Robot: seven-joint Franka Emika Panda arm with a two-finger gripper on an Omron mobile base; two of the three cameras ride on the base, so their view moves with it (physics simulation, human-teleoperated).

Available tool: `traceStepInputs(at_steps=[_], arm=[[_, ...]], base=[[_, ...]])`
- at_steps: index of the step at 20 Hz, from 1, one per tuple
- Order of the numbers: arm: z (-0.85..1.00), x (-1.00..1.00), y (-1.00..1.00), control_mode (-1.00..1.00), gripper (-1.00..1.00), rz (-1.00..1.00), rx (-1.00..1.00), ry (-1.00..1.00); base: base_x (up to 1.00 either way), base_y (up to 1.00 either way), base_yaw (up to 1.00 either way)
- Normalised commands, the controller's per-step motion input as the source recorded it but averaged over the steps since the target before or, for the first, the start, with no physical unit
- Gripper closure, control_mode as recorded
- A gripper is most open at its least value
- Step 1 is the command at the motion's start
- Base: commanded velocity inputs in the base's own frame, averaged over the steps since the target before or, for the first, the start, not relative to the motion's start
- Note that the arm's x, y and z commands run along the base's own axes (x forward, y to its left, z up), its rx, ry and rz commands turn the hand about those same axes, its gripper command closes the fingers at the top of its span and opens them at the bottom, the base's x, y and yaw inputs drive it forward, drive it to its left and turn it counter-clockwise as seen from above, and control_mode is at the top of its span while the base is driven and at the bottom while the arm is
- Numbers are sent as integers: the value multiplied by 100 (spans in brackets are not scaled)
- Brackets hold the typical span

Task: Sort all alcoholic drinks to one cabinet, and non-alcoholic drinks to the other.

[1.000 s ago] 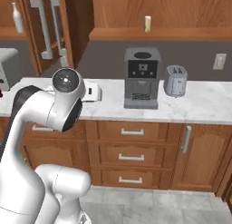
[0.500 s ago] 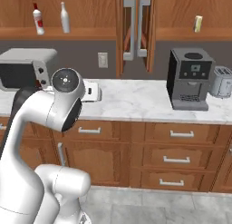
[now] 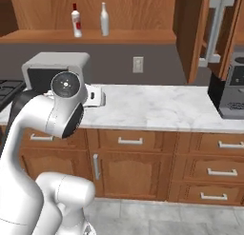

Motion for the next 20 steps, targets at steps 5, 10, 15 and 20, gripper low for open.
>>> traceStepInputs(at_steps=[5,10,15,20], arm=[[0,0,0,100,-100,0,0,0],[0,0,0,100,-100,0,0,0],[0,0,0,100,-100,0,0,0],[0,0,0,100,-100,0,0,0]], base=[[61,44,4],[76,45,18],[80,28,16],[30,30,3]])
